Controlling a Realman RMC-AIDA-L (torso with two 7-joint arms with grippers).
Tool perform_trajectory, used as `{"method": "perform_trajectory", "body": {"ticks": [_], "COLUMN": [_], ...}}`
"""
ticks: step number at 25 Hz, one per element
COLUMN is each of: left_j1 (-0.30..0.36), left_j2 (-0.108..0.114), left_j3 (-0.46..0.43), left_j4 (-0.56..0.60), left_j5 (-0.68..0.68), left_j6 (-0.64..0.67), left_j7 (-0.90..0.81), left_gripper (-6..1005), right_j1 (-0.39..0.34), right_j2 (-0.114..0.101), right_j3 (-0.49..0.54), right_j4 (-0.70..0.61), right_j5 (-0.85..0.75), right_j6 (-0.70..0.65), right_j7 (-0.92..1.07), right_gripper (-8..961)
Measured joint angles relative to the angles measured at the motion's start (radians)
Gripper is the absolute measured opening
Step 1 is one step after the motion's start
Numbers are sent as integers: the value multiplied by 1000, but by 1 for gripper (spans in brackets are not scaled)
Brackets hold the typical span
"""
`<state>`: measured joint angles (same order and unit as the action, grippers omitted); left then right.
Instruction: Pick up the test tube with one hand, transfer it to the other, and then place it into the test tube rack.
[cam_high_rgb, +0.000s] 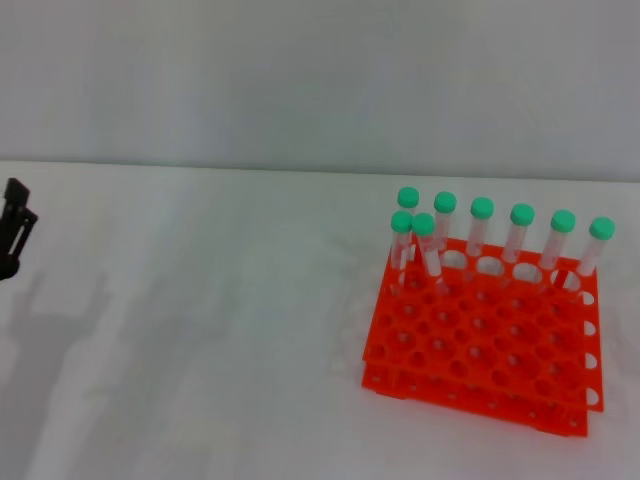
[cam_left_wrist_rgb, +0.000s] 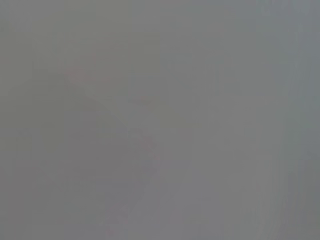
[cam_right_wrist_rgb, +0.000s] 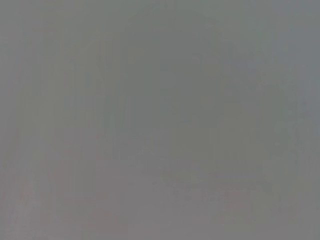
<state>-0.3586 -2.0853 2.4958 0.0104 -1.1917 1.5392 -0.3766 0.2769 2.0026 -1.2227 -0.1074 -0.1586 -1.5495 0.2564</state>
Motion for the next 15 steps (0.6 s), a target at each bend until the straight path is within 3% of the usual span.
{"method": "perform_trajectory", "body": {"ticks": [15], "left_j1": [-47], "left_j2": [5], "left_j3": [-11], "left_j4": [20], "left_j5": [-20], "left_j6": [-22], "left_j7": [130], "left_gripper": [879], "right_j1": [8], "right_j2": [6], "right_j3": [55], "right_j4": [34], "right_j5": [9], "right_j6": [4], "right_j7": [-6], "right_gripper": [838]}}
